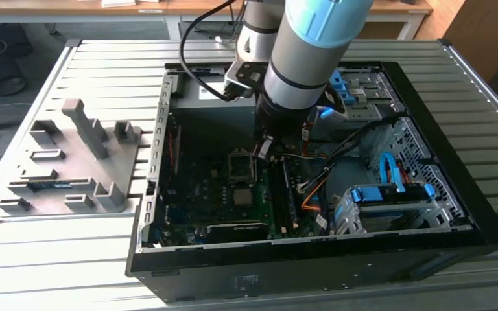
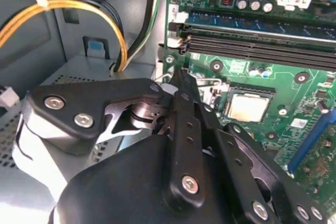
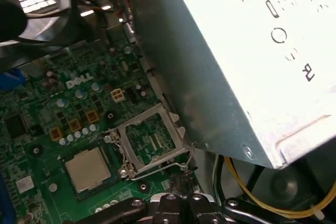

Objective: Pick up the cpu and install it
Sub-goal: 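Close the cpu cover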

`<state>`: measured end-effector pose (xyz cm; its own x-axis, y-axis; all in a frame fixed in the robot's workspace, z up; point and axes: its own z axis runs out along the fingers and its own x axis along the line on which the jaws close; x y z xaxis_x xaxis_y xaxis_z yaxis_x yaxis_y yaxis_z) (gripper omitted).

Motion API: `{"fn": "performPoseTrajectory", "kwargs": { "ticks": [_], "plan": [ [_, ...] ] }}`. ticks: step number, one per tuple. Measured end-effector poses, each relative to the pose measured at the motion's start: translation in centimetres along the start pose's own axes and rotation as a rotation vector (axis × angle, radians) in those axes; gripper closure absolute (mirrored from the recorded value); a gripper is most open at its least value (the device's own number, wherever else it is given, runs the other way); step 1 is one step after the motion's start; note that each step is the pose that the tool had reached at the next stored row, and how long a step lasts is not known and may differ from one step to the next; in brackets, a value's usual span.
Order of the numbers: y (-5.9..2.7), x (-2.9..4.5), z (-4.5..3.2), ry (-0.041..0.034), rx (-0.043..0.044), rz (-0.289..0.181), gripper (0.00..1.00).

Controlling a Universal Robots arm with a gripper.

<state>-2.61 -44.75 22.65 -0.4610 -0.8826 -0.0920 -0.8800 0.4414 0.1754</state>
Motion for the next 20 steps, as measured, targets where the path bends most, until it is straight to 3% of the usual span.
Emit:
{"fn": "performPoseTrajectory", "kwargs": {
  "ticks": [7,14,20],
  "plan": [
    [-0.04,-0.06,0.53,-0.0184,0.0098,0.104,0.9],
    [0.24,-0.76,1.21,-0.028,0.0054,0.109,0.9],
    [0.23,-0.86,1.71,-0.034,0.002,0.11,0.9]
  ]
}}
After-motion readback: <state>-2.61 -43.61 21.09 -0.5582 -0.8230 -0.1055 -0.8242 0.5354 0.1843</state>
